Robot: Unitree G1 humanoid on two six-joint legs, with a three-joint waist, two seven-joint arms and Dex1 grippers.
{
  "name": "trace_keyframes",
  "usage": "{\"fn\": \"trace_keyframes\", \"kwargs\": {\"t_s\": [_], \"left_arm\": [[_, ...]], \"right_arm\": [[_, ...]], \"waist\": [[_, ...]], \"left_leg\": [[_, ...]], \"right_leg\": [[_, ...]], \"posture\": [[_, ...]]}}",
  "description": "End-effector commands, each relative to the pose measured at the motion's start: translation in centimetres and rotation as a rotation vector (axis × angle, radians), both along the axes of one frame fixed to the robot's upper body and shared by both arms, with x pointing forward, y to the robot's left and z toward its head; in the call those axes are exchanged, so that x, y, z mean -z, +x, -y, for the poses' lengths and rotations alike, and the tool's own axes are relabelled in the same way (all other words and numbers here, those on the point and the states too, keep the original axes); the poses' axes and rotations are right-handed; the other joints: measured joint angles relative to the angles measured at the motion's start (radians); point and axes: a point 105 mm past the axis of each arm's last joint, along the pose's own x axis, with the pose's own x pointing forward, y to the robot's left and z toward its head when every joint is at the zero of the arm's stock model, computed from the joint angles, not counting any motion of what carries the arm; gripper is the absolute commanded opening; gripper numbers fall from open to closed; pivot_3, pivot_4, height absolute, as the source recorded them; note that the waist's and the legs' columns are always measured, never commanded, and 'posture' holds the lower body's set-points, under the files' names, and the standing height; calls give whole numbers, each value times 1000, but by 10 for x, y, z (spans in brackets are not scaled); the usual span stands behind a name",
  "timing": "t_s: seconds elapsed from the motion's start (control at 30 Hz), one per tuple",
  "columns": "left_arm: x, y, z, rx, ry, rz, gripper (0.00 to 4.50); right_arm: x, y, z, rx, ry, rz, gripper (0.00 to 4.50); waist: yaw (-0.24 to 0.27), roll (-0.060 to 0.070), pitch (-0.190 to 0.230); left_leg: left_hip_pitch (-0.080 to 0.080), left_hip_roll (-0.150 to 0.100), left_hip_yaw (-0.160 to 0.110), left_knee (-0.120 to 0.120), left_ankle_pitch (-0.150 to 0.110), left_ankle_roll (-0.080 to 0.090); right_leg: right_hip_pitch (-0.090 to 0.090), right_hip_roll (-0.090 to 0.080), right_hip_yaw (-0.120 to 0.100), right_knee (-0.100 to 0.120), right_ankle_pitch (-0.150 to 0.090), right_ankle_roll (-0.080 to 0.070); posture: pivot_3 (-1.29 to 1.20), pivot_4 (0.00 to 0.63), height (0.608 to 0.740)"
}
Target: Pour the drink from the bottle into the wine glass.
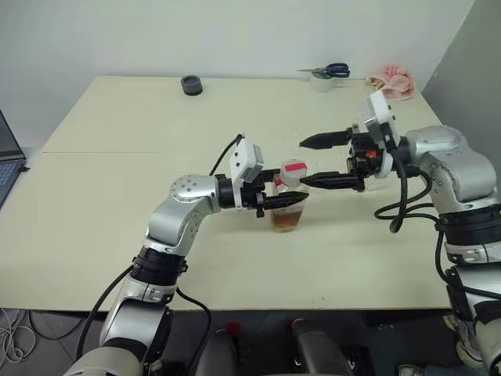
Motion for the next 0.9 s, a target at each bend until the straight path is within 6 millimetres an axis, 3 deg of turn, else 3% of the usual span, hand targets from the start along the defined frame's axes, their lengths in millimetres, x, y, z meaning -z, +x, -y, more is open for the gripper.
{"fn": "trace_keyframes", "kwargs": {"t_s": [0.03, 0.43, 0.6, 0.9], "left_arm": [[-16, -2, 4, 32, -38, 64, 2148], [-17, 12, 10, 18, -55, 83, 2148], [-18, 25, 13, -10, -43, 111, 2148], [-18, 26, 16, 9, -53, 114, 2148]], "right_arm": [[-22, -1, 7, 153, 43, 104, 4500], [-26, -46, -16, 562, 193, 105, 4500], [0, -34, -11, 849, 158, -10, 4500], [1, -30, -18, 970, 263, -76, 4500]], "waist": [[1, 0, 0], [12, 0, 0], [16, 0, 0], [15, 0, 0]], "left_leg": [[0, 0, 0, 0, 0, 0], [-1, 0, 0, 0, 0, 0], [-1, 0, -1, 1, 0, 0], [-1, 0, -1, 0, 0, 0]], "right_leg": [[0, 0, 0, 0, 0, 0], [0, 0, 0, 0, 0, 0], [0, 0, 0, 0, 0, 0], [-1, 1, 0, 0, 0, 0]], "posture": [[0, 150, 740], [0, 150, 740], [0, 150, 740], [0, 150, 740]]}}
